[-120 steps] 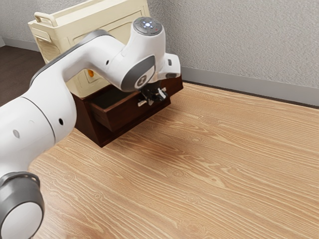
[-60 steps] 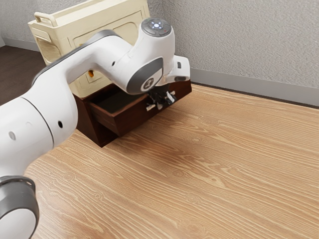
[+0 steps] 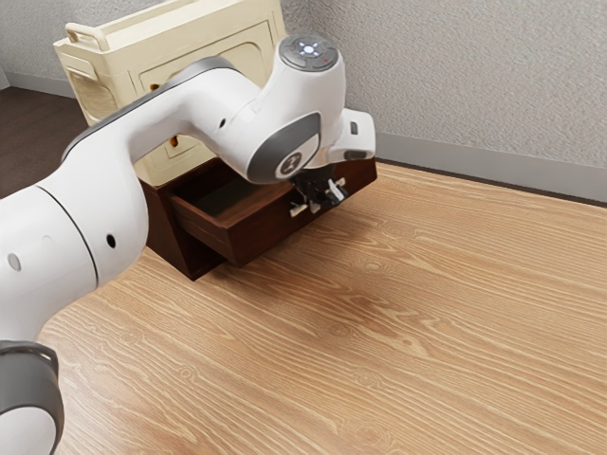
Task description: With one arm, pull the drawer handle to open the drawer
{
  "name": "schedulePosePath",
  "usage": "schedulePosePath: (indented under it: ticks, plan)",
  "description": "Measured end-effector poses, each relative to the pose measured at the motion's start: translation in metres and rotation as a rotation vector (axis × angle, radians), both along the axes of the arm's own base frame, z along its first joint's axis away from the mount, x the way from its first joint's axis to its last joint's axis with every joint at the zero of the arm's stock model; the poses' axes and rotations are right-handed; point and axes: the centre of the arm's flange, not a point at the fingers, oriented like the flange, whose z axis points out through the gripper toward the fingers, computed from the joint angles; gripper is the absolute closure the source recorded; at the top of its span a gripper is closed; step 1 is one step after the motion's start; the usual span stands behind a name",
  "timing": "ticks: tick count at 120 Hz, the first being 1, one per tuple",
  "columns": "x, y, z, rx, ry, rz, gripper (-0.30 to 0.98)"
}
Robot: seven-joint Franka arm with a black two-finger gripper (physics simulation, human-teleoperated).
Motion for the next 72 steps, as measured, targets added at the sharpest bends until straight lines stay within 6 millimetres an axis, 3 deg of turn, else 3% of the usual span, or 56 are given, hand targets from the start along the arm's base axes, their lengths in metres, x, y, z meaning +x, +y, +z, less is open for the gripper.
schedulePosePath:
  ticks: [72]
  plan:
    - [-0.004,-0.017,-0.002,-0.004,0.007,-0.018,0.76]
